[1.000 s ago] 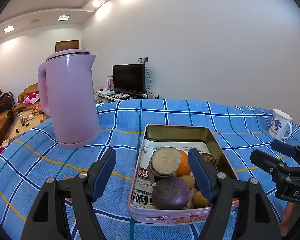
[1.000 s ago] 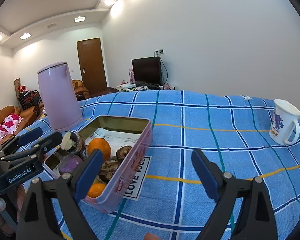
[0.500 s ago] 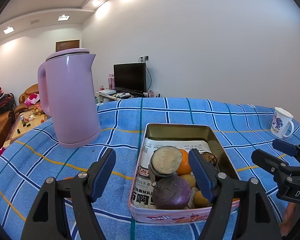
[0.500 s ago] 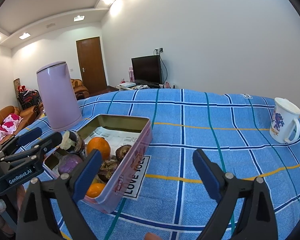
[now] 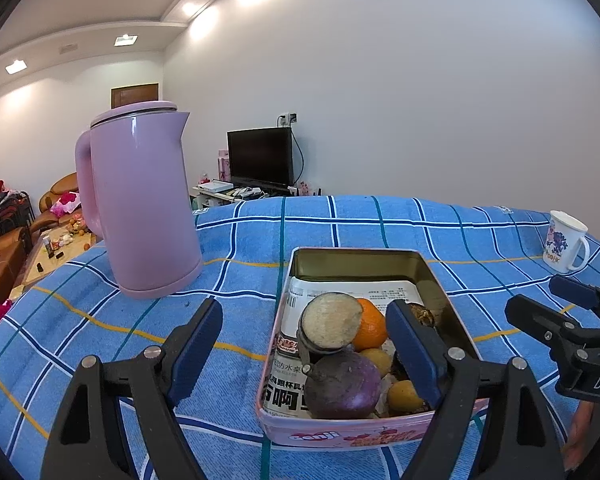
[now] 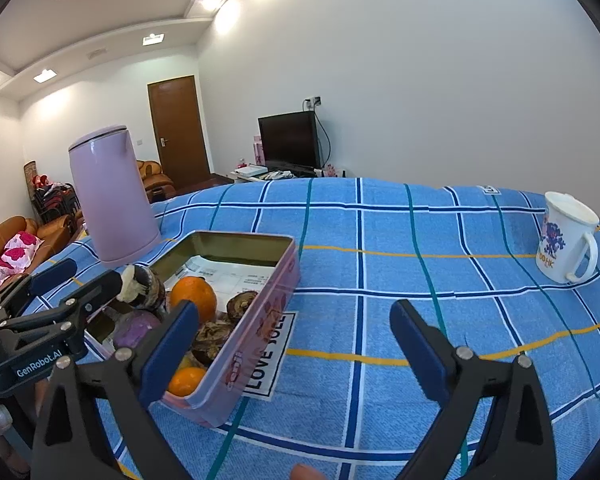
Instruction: Organize fruits
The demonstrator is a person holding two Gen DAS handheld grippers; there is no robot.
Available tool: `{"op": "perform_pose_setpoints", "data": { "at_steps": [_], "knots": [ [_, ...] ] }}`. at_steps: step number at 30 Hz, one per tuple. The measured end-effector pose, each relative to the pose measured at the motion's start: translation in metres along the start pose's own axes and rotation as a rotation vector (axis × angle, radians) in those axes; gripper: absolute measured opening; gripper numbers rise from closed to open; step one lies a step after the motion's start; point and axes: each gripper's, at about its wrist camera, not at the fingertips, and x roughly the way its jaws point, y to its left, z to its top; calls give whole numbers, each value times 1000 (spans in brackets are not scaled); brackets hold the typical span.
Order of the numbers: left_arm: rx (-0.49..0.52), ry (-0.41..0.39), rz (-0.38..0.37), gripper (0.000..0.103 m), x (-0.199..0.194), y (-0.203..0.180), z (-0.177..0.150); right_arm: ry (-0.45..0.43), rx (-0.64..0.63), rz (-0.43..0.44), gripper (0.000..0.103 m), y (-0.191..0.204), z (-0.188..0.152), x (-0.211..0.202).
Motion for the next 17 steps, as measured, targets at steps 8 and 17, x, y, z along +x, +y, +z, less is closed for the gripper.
{"op": "perform_pose_setpoints", "data": {
  "at_steps": [8,17],
  "knots": [
    [16,8,-10,85,1,-5,0,-2,-6,-4,99,1,-1,-1],
    [26,-7,-20,85,-2,-7,0,-6,-2,-7,99,0,-1,-3]
  ]
}}
